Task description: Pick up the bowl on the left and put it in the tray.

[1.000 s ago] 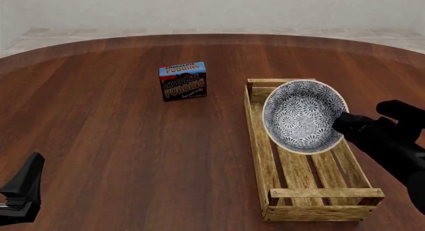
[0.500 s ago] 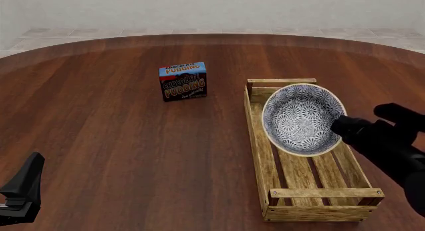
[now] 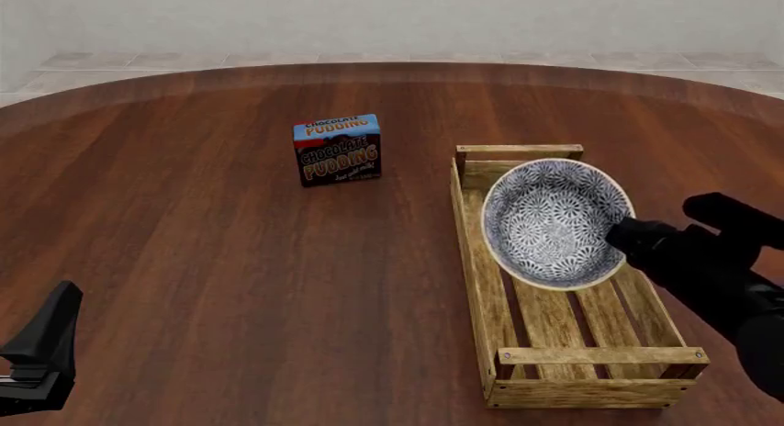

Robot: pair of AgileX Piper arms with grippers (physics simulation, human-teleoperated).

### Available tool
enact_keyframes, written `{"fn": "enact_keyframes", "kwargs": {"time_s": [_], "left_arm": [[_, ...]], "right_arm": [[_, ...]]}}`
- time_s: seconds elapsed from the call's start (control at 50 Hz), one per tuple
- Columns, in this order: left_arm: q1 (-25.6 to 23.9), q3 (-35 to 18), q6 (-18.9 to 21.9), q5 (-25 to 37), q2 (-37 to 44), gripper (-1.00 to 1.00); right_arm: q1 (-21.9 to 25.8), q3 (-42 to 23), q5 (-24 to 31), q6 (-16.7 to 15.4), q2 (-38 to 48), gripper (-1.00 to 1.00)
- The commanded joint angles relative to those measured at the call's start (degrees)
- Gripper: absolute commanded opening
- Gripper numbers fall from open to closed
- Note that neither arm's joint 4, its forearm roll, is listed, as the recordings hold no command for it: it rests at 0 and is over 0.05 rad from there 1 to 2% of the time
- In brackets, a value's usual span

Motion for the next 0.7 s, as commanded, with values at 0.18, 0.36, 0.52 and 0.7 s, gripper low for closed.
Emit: {"fn": "enact_keyframes", "kwargs": {"time_s": [0.18,0.36,0.52,0.7], "left_arm": [[0.00,0.00,0.00,0.00,0.00,1.00],[0.00,0.00,0.00,0.00,0.00,1.00],[0.00,0.00,0.00,0.00,0.00,1.00],[0.00,0.00,0.00,0.00,0.00,1.00]], "right_arm": [[0.21,-0.14,-0.97,1.05,1.39,-1.00],[0.31,-0.24,-2.19,0.76,3.23,-1.00],[0.04,-0.22,-2.73,0.38,3.76,-1.00],[-0.37,-0.04,-3.14,0.18,4.12,-1.00]]}}
